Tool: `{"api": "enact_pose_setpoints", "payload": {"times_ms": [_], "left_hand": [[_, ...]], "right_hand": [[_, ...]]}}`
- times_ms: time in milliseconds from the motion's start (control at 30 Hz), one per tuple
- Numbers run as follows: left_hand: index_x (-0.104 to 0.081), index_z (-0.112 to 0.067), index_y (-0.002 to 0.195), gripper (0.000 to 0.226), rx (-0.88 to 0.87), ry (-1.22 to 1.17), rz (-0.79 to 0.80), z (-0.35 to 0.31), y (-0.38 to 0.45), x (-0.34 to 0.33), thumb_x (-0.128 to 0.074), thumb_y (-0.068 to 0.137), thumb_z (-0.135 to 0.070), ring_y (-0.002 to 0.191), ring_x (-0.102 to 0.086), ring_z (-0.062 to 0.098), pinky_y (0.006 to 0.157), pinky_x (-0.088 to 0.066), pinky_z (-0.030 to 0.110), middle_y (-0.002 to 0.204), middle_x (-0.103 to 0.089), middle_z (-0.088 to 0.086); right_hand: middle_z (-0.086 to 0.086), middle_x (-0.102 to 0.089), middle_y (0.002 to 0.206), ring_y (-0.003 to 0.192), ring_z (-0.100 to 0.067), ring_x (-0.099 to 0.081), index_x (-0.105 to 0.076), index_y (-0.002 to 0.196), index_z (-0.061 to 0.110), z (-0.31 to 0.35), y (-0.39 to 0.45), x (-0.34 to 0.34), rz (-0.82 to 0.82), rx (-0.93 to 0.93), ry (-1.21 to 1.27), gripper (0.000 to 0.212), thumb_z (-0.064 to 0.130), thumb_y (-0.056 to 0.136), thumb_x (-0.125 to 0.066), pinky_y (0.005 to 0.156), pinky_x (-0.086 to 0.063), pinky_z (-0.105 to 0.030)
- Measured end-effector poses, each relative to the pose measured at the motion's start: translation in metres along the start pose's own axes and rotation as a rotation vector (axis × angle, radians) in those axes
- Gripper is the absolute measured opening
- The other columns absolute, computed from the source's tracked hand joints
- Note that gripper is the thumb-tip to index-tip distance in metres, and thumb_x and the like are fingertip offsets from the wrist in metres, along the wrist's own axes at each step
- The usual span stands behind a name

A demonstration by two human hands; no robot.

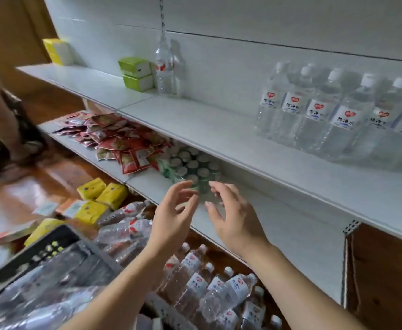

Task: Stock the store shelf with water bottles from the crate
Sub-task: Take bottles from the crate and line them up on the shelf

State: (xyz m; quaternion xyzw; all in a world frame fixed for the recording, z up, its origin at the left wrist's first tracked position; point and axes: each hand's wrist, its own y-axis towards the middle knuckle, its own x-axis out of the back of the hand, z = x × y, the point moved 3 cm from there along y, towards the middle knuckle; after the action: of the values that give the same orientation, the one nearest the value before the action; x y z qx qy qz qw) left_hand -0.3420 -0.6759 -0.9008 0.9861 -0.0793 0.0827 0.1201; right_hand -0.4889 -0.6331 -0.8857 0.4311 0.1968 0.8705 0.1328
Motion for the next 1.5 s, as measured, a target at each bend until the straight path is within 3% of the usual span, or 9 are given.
{"api": "enact_pose_setpoints", "payload": {"times_ms": [167,300,433,533,633,700,933,1133,1500], "left_hand": [[-0.064,-0.028,0.115,0.019,0.217,0.061,-0.194,0.065,-0.067,0.113,-0.064,0.096,-0.023,0.092,-0.070,0.003,0.079,-0.055,0.023,0.100,-0.074,-0.006],[-0.065,-0.033,0.106,0.013,0.365,0.345,-0.241,0.119,-0.114,0.178,-0.062,0.097,-0.024,0.094,-0.067,0.000,0.084,-0.054,0.028,0.101,-0.073,-0.013],[-0.052,-0.021,0.140,0.049,0.518,0.791,-0.033,0.166,-0.145,0.217,-0.055,0.092,-0.018,0.130,-0.050,0.016,0.110,-0.038,0.033,0.141,-0.057,-0.004],[-0.038,-0.032,0.150,0.063,0.559,1.077,0.133,0.181,-0.153,0.235,-0.049,0.092,-0.053,0.146,-0.028,0.015,0.122,-0.014,0.045,0.156,-0.038,-0.010],[-0.023,-0.039,0.155,0.090,0.522,1.178,0.374,0.187,-0.161,0.252,-0.042,0.078,-0.081,0.148,-0.023,0.017,0.122,-0.015,0.048,0.161,-0.027,-0.013],[-0.018,-0.040,0.156,0.102,0.468,1.223,0.435,0.186,-0.168,0.263,-0.034,0.066,-0.087,0.148,-0.025,0.017,0.120,-0.021,0.044,0.161,-0.027,-0.013],[-0.035,-0.038,0.148,0.088,0.412,1.237,0.322,0.186,-0.169,0.270,-0.067,0.072,-0.068,0.142,-0.034,0.012,0.115,-0.028,0.038,0.152,-0.041,-0.017],[-0.044,-0.035,0.143,0.093,0.330,1.144,0.401,0.179,-0.183,0.265,-0.063,0.064,-0.080,0.134,-0.044,0.015,0.108,-0.038,0.037,0.145,-0.049,-0.016],[-0.043,-0.033,0.141,0.080,0.403,0.551,0.361,0.117,-0.156,0.223,-0.079,0.074,-0.059,0.120,-0.053,-0.005,0.101,-0.043,0.019,0.135,-0.056,-0.021]], "right_hand": [[-0.003,-0.065,0.118,0.105,-0.021,-0.061,-0.059,0.130,0.016,0.064,-0.033,-0.096,0.290,0.092,0.038,0.037,0.032,0.096,-0.053,0.090,-0.054,-0.035],[-0.002,-0.058,0.133,0.117,-0.023,-0.056,-0.053,0.138,0.021,0.097,-0.067,-0.164,0.517,0.065,0.078,0.043,0.034,0.097,-0.054,0.098,-0.049,-0.040],[0.001,-0.041,0.151,0.135,-0.020,-0.042,-0.033,0.152,0.023,0.110,-0.100,-0.221,0.783,0.002,0.019,0.054,0.037,0.102,-0.047,0.110,-0.039,-0.034],[0.001,-0.022,0.162,0.145,-0.023,-0.029,-0.014,0.159,0.023,0.108,-0.120,-0.253,0.952,-0.081,-0.055,0.065,0.038,0.103,-0.045,0.117,-0.031,-0.040],[0.002,-0.007,0.166,0.149,-0.026,-0.020,-0.008,0.159,0.023,0.101,-0.136,-0.273,1.041,-0.142,-0.080,0.069,0.038,0.103,-0.046,0.120,-0.025,-0.042],[0.003,-0.006,0.166,0.147,-0.026,-0.021,-0.014,0.158,0.027,0.099,-0.143,-0.278,1.025,-0.158,-0.081,0.066,0.039,0.102,-0.046,0.118,-0.028,-0.042],[-0.004,-0.024,0.154,0.136,-0.029,-0.028,-0.026,0.152,0.031,0.114,-0.148,-0.277,0.900,-0.059,-0.211,0.060,0.050,0.099,-0.046,0.108,-0.038,-0.043],[-0.005,-0.056,0.133,0.121,-0.025,-0.052,-0.050,0.140,0.022,0.123,-0.148,-0.275,0.949,-0.138,0.108,0.047,0.042,0.098,-0.056,0.099,-0.043,-0.035],[0.015,-0.063,0.113,0.098,-0.002,-0.058,-0.067,0.109,0.029,0.120,-0.059,-0.140,0.559,-0.066,0.350,0.020,0.017,0.093,-0.066,0.082,-0.047,-0.013]]}}
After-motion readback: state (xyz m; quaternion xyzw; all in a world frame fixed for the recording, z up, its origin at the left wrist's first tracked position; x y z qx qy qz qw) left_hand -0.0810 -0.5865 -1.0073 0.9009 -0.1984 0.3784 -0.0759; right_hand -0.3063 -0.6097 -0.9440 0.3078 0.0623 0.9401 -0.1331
